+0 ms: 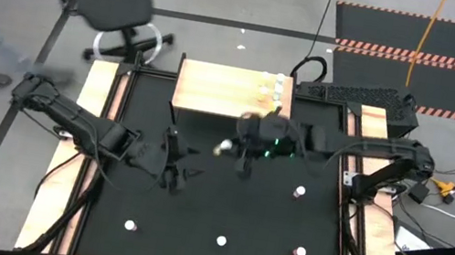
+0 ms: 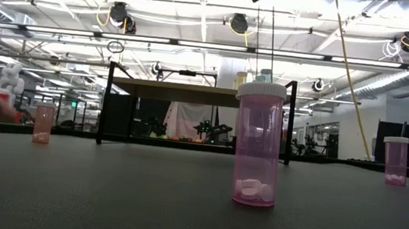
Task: Pick and place medicine bottles onto shelf by color
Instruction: Put the yellow pill bottle on the shelf aligned with the other yellow pill bottles
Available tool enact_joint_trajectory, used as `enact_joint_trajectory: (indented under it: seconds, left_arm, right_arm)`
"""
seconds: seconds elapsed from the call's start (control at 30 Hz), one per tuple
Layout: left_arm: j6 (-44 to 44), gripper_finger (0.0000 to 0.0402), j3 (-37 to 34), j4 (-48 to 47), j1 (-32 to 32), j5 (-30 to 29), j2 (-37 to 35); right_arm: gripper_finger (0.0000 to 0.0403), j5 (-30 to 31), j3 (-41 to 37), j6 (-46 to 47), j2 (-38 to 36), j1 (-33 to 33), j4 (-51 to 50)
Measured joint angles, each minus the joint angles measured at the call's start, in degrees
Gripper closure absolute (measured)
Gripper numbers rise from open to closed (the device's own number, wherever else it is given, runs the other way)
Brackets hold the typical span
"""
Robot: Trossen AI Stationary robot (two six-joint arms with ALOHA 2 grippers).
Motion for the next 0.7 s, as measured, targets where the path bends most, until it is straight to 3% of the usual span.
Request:
enact_joint_trajectory:
  seconds: [0.17, 0.37, 0.5, 0.7]
  left_arm:
    - [-0.7, 0.0081, 0.0, -0.3, 3.5, 0.0, -1.0]
    - [-3.0, 0.0078, 0.0, -0.4, 6.1, 0.0, -1.0]
    - [-3.8, 0.0078, 0.0, -0.4, 6.8, 0.0, -1.0]
    - [-4.8, 0.0078, 0.0, -1.9, 6.7, 0.0, -1.0]
  right_arm:
    - [0.0288, 0.2, 5.9, -7.4, 0.3, -8.8, -12.0]
    - [0.0287, 0.7, 8.5, -12.6, 3.1, -18.8, -19.2]
    - [0.0287, 0.7, 8.3, -14.6, 5.0, -21.8, -23.8]
    - [0.0287, 2.0, 5.3, -16.5, 5.2, -23.7, -22.8]
